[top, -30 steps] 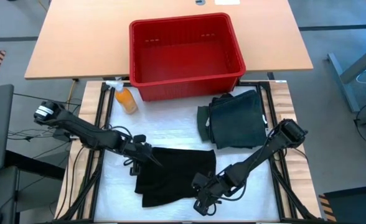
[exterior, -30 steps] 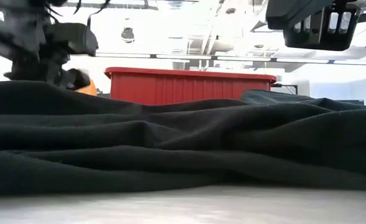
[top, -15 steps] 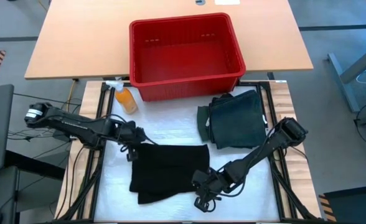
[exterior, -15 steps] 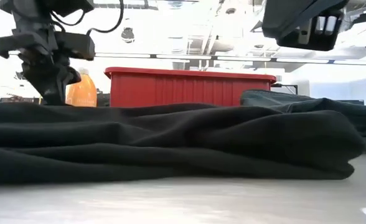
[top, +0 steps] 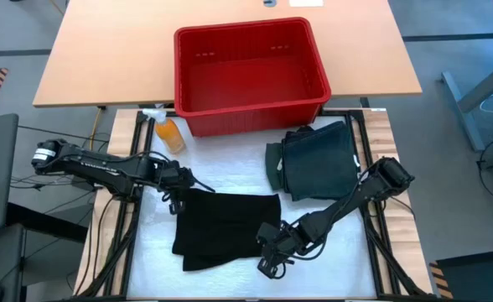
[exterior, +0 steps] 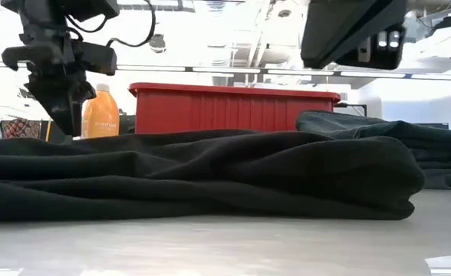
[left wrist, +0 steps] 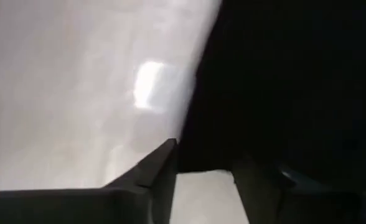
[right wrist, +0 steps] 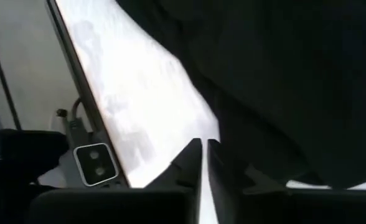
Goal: Fold Laundry from Bin
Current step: Fold the black shirt from the red laundry bin
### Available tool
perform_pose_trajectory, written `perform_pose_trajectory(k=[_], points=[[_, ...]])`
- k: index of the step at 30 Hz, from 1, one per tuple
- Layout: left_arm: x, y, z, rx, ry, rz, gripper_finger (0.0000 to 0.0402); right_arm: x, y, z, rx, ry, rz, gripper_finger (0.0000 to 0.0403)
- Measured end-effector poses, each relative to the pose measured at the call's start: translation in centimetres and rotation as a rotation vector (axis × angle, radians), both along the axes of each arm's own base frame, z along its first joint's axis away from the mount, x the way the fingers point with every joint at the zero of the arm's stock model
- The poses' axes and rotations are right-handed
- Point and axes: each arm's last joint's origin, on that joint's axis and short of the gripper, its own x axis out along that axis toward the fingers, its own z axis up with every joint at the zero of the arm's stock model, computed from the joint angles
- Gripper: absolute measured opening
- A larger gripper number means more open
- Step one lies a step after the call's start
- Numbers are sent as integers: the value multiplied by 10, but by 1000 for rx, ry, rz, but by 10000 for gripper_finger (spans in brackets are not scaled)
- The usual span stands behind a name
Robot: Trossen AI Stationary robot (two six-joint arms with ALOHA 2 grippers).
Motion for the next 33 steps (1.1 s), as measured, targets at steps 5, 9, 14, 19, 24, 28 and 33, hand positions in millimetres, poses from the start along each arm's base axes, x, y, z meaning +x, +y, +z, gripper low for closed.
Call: perform_pose_trajectory(k=[5, 9, 14, 19, 24, 28, 33], points=[[8, -31, 11, -298, -179, -292, 173, -3, 0, -4, -81, 21, 85, 99], [5, -69, 12, -295, -264, -463, 173, -10, 5, -10, -170, 50, 192, 133], [-2, -106, 4, -194, -280, -554, 165, -7, 13, -26, -214, 52, 269, 144], [-7, -123, -3, -231, -244, -560, 159, -4, 21, -57, -253, 119, 316, 133], [-21, -136, -7, -231, -184, -622, 154, -2, 22, -67, -267, 141, 302, 126], [-36, -150, -8, -224, -179, -675, 150, -2, 21, -67, -284, 139, 312, 118], [-45, -171, -11, -140, -274, -667, 148, -1, 19, -67, -314, 132, 360, 107]])
